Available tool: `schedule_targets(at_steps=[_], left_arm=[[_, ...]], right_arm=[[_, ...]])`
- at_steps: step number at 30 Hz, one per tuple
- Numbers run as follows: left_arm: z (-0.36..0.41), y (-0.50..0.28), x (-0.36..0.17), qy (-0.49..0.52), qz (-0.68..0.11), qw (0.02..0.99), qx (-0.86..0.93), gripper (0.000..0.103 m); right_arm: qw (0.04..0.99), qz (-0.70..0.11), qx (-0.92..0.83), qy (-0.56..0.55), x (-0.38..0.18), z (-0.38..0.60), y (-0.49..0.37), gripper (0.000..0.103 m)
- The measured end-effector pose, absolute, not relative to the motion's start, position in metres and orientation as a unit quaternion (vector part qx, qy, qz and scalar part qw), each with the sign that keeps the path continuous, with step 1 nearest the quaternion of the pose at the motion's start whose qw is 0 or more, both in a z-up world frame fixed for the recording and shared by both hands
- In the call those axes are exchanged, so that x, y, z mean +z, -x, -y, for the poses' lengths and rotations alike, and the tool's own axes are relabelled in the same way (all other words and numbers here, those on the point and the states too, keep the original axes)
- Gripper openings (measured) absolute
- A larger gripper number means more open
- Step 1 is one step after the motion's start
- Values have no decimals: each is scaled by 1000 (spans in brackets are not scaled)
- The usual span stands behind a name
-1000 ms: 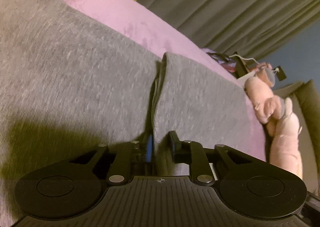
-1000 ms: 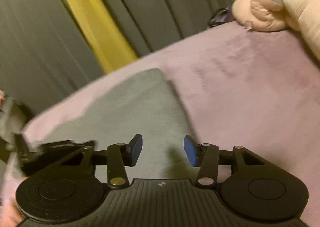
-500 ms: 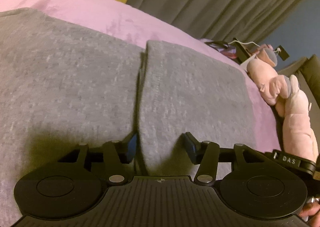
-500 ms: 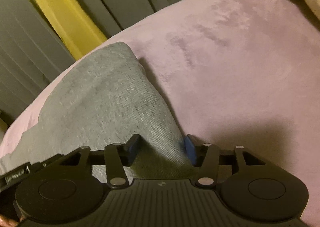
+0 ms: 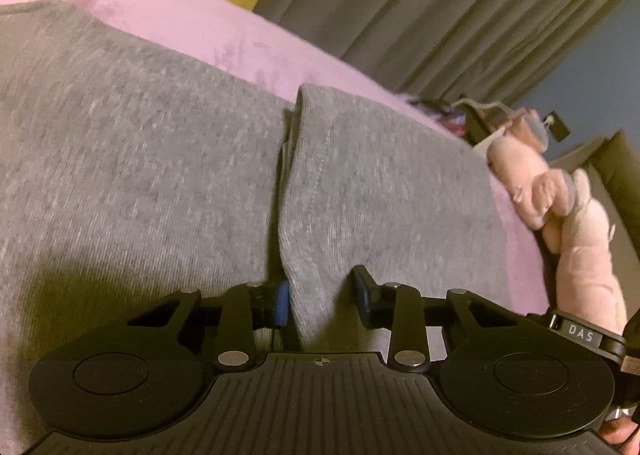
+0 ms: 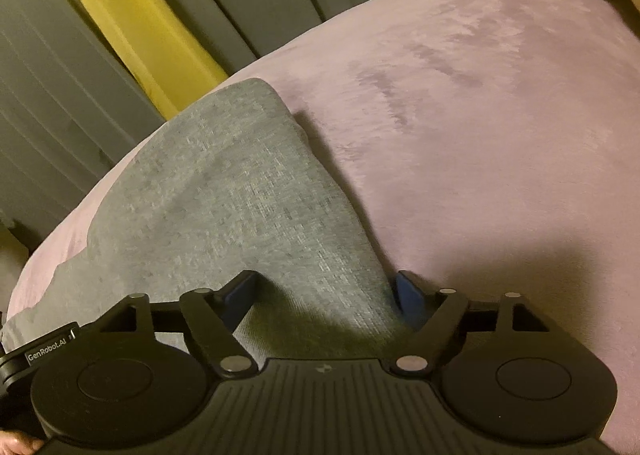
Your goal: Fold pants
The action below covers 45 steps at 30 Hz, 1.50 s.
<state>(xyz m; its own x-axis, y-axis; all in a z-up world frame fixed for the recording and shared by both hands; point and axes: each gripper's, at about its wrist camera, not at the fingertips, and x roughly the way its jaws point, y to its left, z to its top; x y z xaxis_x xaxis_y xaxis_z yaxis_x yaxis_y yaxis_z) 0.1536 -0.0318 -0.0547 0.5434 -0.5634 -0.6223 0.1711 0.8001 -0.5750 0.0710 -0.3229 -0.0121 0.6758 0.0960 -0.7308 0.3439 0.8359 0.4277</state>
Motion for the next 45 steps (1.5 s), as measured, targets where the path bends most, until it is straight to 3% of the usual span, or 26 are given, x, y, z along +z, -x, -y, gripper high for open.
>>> schedule_targets(at_steps=[10, 24, 26, 27, 28, 30, 32, 34, 36, 37, 42, 45], left_arm=[[3, -141, -41, 310, -392, 840, -212, 12], [-37, -135, 9, 285, -379, 862, -179, 11], [-34, -132, 12, 245, -375, 881, -155, 11], [-35, -131, 13, 227, -369, 890, -139, 5], [-38, -132, 13, 221, -366, 895, -127, 5], [-48, -136, 9, 239, -371, 890, -116, 5], [-57, -141, 4, 271, -392, 871, -120, 14], [-64, -143, -4, 297, -416, 846, -153, 37], [-60, -147, -12, 316, -444, 818, -184, 55], [-58, -149, -17, 317, -462, 807, -189, 58], [-57, -157, -45, 380, -503, 746, -215, 62], [-50, -160, -51, 359, -512, 751, -213, 61]], right_arm=[[876, -402, -72, -257, -3, 313, -62, 85], [919, -338, -32, -202, 24, 285, -37, 86], [915, -346, -25, -207, 20, 281, -37, 84], [913, -353, -26, -205, 17, 278, -38, 81], [912, -357, -31, -200, 16, 276, -39, 76], [909, -366, -43, -194, 15, 275, -42, 74], [902, -375, -46, -209, 11, 279, -46, 74], [895, -380, -50, -228, 8, 284, -46, 74], [889, -381, -54, -248, 6, 287, -44, 74], [887, -380, -55, -256, 6, 290, -43, 75], [881, -378, -59, -280, 5, 298, -39, 78], [881, -377, -52, -280, 3, 297, -42, 78]])
